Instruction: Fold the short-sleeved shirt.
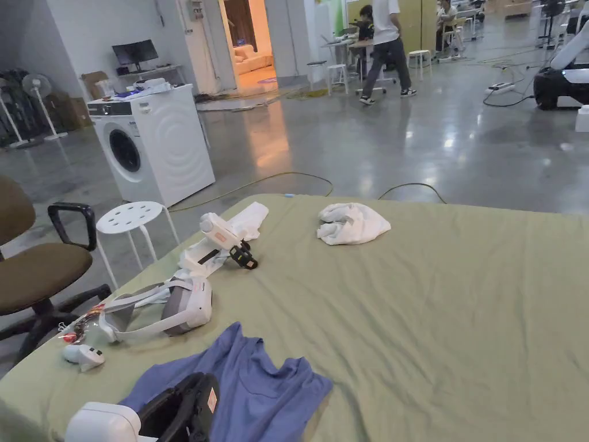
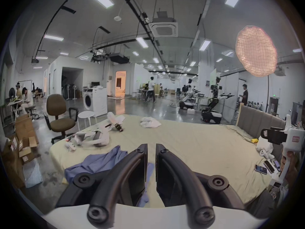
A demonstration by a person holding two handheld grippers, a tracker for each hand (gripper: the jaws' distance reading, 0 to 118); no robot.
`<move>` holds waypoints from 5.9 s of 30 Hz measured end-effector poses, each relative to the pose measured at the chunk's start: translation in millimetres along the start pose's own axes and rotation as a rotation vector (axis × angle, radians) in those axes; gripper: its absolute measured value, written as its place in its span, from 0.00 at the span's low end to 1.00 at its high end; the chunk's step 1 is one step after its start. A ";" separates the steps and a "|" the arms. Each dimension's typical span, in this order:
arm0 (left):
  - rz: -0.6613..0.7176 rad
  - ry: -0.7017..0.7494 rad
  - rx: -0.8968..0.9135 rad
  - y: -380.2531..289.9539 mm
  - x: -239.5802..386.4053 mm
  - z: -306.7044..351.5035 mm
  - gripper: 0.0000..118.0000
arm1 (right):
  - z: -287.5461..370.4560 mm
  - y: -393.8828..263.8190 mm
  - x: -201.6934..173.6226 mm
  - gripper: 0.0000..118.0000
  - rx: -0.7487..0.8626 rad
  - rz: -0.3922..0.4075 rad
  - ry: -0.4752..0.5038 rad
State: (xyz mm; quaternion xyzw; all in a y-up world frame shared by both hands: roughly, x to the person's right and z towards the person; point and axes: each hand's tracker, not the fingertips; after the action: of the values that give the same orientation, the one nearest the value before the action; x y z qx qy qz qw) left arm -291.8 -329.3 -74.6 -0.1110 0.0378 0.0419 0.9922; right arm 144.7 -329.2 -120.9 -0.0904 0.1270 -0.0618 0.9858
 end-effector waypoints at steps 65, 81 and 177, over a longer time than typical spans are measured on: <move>-0.165 -1.279 -0.861 -184.6 441.5 -175.9 0.62 | 150.1 -81.8 109.9 0.02 -0.237 -0.229 -0.485; -0.106 -0.544 0.048 14.4 155.9 -47.4 0.54 | 100.7 -17.3 84.2 0.02 -0.056 -0.020 -0.355; 0.035 -0.408 0.004 193.3 88.3 -185.5 0.04 | -36.3 169.3 195.4 0.02 -0.014 -0.039 -0.399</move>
State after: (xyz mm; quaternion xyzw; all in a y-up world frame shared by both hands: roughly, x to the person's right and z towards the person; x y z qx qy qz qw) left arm -233.9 -176.3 -304.5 -0.0974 -0.1621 0.0806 0.9786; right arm 339.6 -198.1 -235.0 -0.1099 -0.0724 -0.0607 0.9894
